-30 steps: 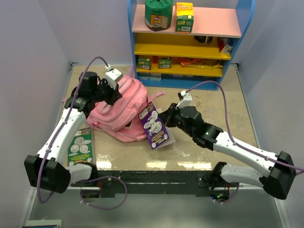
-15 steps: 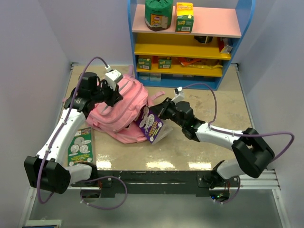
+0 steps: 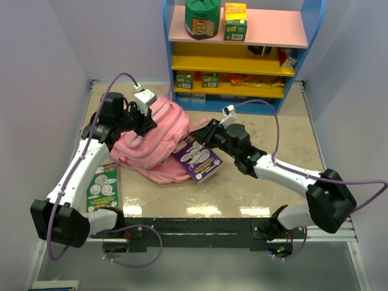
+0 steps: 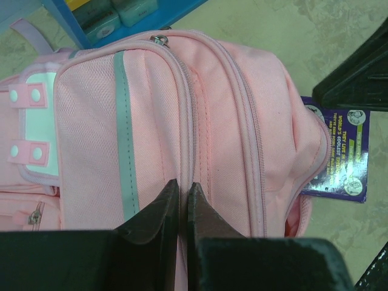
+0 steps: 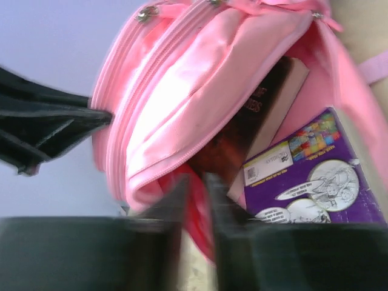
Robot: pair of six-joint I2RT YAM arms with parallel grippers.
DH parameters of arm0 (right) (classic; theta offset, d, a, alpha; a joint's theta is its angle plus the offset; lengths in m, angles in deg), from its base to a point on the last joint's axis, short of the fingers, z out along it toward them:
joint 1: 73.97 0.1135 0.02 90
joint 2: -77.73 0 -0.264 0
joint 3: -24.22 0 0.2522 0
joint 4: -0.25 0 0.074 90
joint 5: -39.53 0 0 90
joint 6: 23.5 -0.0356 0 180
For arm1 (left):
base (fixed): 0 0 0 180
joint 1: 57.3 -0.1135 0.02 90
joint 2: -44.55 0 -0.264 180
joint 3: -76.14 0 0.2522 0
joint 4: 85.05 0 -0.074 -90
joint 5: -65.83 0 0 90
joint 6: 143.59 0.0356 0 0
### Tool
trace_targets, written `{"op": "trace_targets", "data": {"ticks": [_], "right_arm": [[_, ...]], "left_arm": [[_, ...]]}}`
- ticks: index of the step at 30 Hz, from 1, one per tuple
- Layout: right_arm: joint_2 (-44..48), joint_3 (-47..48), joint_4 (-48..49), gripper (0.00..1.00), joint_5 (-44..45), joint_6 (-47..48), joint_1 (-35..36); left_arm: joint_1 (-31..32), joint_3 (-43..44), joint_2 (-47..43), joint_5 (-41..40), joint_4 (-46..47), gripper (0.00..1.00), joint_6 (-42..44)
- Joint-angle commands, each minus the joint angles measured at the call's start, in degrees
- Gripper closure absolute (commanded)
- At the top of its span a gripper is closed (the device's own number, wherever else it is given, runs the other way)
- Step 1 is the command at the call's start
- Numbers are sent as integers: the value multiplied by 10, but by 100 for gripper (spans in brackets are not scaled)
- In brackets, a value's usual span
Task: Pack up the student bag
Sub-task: Place the book in the student bag.
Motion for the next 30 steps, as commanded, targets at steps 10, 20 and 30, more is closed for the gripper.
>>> {"op": "trace_targets", "data": {"ticks": [10,20,30], "right_arm": [[-34,63,-264,1,90,186,-31],[-71,33,-211,1,-99,235,-122],[-124,-13,-97,1,-300,183,-164]], "left_arm": [[2,24,-42,58,96,100,-2],[2,16,-49,52,96,100,2],[2,14,-48,49,98,100,8]]}}
